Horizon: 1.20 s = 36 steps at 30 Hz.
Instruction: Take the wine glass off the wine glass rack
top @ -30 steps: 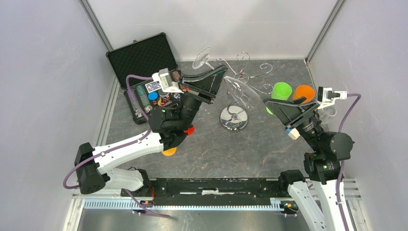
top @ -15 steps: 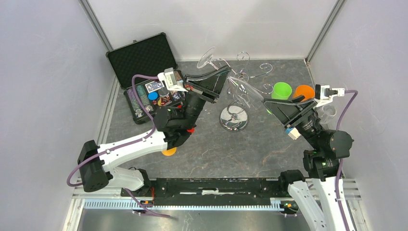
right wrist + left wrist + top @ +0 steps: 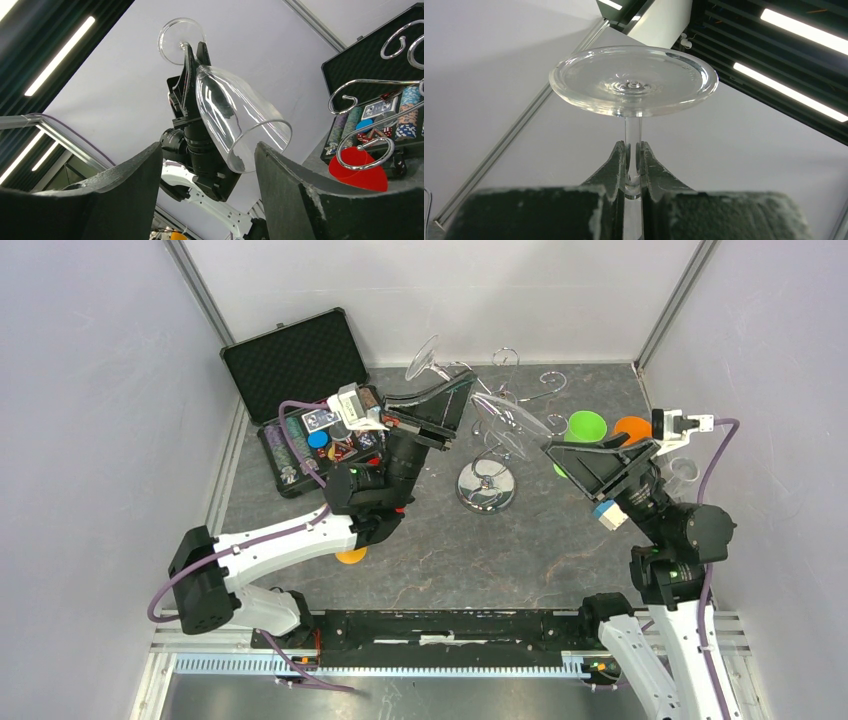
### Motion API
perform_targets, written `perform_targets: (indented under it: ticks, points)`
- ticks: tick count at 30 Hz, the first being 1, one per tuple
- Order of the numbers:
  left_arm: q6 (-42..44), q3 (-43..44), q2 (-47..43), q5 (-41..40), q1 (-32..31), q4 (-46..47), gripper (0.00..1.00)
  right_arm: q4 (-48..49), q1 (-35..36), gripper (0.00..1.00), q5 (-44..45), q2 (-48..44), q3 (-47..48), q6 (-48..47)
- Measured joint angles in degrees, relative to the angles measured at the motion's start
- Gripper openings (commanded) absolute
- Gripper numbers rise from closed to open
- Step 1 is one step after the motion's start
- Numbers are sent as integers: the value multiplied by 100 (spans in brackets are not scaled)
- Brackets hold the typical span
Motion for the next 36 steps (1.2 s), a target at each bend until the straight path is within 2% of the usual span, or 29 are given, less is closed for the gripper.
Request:
perform_targets:
  ticks: [3,7,15,24,36]
  points:
    - [-9,13,33,-28,0,35,2,105,0,58,-13,61,20,24]
    - [-76,22,50,-57,0,105,2,546,0,48,-37,216,17,208]
    - [-348,151,90,-70,2,269,2,1373,0,44,-70,461,17,450]
    - [-540,221,192,-74,11,247,2,1523,22,46,-203,721,81,415]
    - [-857,321,339,-118,118,138,3,1523,153,1,-136,901,136,170]
